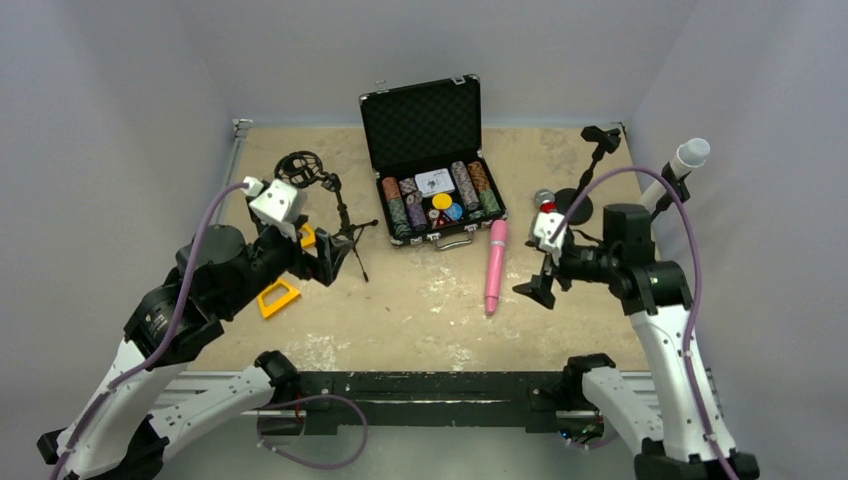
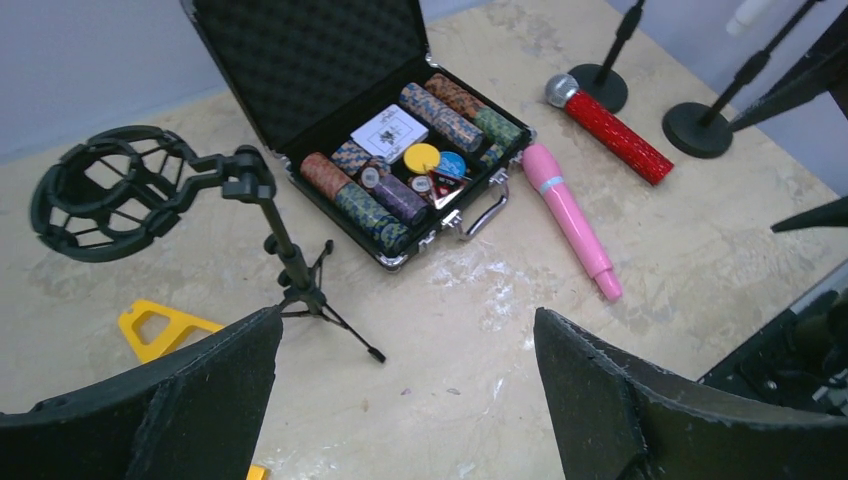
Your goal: Attach the microphones to the stand
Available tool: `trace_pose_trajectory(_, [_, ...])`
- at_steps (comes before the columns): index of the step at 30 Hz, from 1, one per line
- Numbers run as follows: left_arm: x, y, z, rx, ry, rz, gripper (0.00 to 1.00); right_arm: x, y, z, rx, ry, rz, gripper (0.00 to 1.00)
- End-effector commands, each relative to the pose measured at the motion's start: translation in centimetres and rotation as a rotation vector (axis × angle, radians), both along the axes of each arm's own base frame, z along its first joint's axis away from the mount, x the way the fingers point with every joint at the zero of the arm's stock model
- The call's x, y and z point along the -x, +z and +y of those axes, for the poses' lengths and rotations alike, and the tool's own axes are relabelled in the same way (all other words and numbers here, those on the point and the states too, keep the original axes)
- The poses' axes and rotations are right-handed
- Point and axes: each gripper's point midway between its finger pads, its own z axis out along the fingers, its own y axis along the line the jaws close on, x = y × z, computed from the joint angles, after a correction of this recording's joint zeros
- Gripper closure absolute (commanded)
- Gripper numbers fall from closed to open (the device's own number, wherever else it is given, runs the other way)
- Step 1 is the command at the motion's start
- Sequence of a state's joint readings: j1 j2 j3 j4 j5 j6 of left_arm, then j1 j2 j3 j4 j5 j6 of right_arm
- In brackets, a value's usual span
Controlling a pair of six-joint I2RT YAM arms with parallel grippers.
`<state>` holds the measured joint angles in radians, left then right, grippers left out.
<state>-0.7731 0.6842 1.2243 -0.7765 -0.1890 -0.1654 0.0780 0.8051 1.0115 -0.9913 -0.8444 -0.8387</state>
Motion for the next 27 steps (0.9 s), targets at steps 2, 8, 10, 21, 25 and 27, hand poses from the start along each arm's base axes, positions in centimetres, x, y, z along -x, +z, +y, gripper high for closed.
trace_pose_trajectory(2, [-1.7, 2.3, 1.2, 0.055, 0.101, 0.053, 0.01, -1.9, 3.7, 3.6, -0.124, -0.002, 0.12, 0.04])
trace_pose_trajectory(8, [-3.6, -0.1, 0.3, 0.097, 0.127, 0.151, 0.01, -0.8, 2.5, 5.4, -0.205, 0.129, 0.157, 0.04])
trace_pose_trajectory(10, [-4.1, -1.3, 0.1, 0.111, 0.138, 0.173, 0.01, -0.6, 1.8, 5.7, -0.23, 0.157, 0.152, 0.03])
trace_pose_trajectory(21, [-3.9, -9.9, -4.3, 0.256, 0.005, 0.328, 0.02, -2.7, -0.2, 4.8, -0.266, 0.017, 0.142, 0.01])
trace_pose_trajectory(25, [-3.4, -10.6, -4.5, 0.247, -0.015, 0.353, 0.02, -5.3, -1.8, 4.4, -0.32, -0.179, 0.263, 0.01])
trace_pose_trajectory(27, [-2.9, -10.4, -4.1, 0.22, -0.022, 0.35, 0.01, -6.5, -2.7, 4.4, -0.359, -0.281, 0.37, 0.01])
